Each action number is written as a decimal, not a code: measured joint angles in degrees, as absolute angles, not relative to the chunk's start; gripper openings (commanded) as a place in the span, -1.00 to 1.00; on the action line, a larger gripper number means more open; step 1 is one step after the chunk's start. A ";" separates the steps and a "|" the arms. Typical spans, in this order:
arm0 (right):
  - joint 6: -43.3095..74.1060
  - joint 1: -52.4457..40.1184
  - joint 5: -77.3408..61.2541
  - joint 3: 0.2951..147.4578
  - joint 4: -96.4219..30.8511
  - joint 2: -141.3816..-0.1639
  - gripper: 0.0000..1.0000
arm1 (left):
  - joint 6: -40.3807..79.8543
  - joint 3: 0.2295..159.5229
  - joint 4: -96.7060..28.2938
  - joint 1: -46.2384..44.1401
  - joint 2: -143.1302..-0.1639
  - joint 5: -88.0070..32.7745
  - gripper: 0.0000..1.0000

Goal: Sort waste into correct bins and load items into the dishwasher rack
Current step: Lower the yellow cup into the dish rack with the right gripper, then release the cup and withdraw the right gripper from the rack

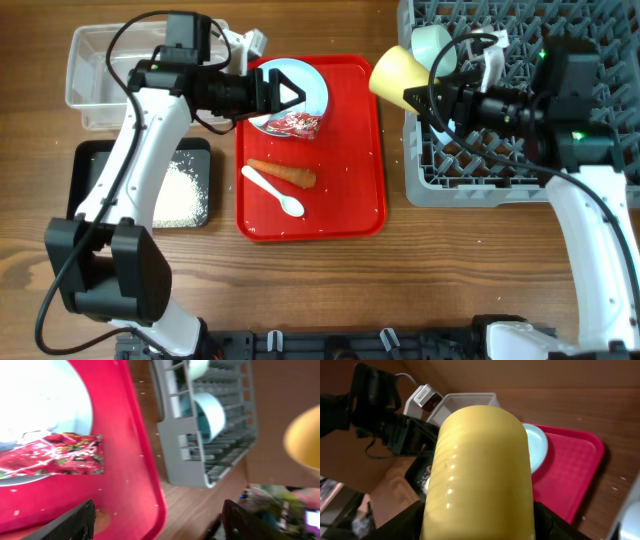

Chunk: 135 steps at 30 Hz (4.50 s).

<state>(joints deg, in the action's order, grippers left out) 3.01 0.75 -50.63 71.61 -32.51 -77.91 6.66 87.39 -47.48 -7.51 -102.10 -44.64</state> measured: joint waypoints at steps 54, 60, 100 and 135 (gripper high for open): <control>11.64 9.82 -12.23 72.58 -61.01 -89.86 0.11 | 6.48 87.39 -54.70 -12.86 -102.10 -21.23 0.95; 11.66 9.82 -12.45 72.58 -60.75 -90.83 0.59 | 6.48 87.39 -54.70 -12.86 -102.10 -21.23 0.95; -27.40 9.19 -54.15 85.86 -68.88 -81.01 0.99 | 6.48 87.39 -54.92 -12.86 -102.10 -21.23 1.00; -29.12 0.80 -51.07 85.89 -67.16 -81.01 0.98 | 6.02 89.82 -62.98 -12.86 -101.73 -19.42 0.99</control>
<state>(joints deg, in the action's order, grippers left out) -29.12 0.80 -51.07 85.89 -67.16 -81.01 6.02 89.82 -62.98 -12.86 -101.73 -19.42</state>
